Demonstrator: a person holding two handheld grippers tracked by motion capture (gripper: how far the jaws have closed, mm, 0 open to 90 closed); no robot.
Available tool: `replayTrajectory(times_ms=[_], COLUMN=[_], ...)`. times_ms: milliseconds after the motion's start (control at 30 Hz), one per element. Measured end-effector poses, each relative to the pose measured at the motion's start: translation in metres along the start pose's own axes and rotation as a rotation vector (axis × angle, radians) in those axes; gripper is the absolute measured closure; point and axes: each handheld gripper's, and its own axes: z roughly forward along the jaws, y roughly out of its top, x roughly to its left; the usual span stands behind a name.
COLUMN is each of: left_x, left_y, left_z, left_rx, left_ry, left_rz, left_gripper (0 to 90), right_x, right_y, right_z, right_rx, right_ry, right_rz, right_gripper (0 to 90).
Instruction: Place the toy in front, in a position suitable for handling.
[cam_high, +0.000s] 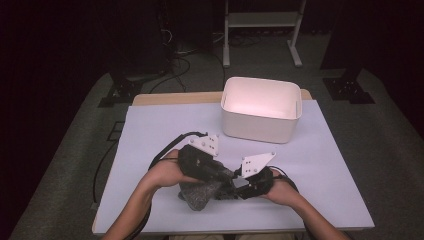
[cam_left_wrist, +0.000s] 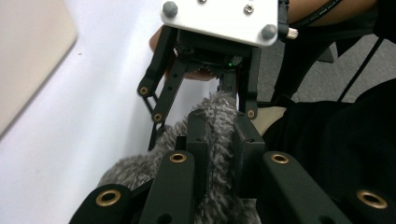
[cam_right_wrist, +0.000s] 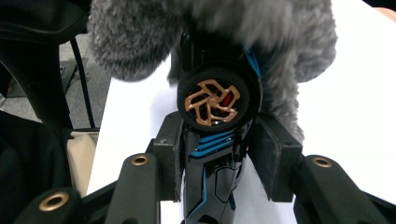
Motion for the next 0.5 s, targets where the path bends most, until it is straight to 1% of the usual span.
replayTrajectory(times_ms=[67, 100, 167, 200, 233, 300, 367, 400, 433, 467, 500], left_x=[0.0, 0.0, -0.001, -0.002, -0.002, -0.001, 0.0, 0.0, 0.001, 0.002, 0.002], left_y=[0.002, 0.002, 0.003, 0.003, 0.001, -0.005, -0.012, -0.015, -0.017, -0.019, -0.02], left_z=[0.002, 0.002, -0.002, -0.004, -0.008, -0.014, -0.017, -0.017, -0.018, -0.017, -0.016], left_rx=[-0.007, -0.009, -0.011, -0.018, -0.022, -0.037, -0.045, -0.049, -0.064, -0.076, -0.089], left_ry=[0.0, 0.002, 0.014, 0.024, 0.035, 0.038, 0.046, 0.053, 0.046, 0.037, 0.027], left_rz=[0.003, 0.006, 0.013, 0.009, 0.005, -0.011, -0.024, -0.032, -0.041, -0.045, -0.049], left_gripper=[80.0, 79.9, 79.8, 79.8, 79.7, 79.6, 79.6, 79.6, 79.9, 80.0, 80.2], right_x=[0.001, 0.001, 0.001, 0.0, 0.0, -0.003, -0.005, -0.005, -0.005, -0.006, -0.006], right_y=[0.0, -0.001, -0.002, -0.002, -0.002, -0.003, -0.005, -0.005, -0.005, -0.005, -0.005], right_z=[-0.001, -0.002, -0.003, -0.003, -0.005, -0.008, -0.01, -0.01, -0.012, -0.012, -0.012], right_rx=[0.002, 0.003, 0.001, 0.001, 0.001, -0.006, -0.012, -0.009, -0.008, -0.008, -0.002], right_ry=[-0.003, -0.004, -0.007, -0.009, -0.013, -0.01, -0.006, -0.009, -0.013, 0.0, 0.003], right_rz=[-0.004, 0.002, 0.006, 0.006, 0.001, 0.019, 0.025, 0.028, 0.026, 0.034, 0.031], right_gripper=[56.1, 56.2, 56.3, 56.7, 58.9, 59.5, 60.6, 63.7, 65.7, 65.9, 65.4])
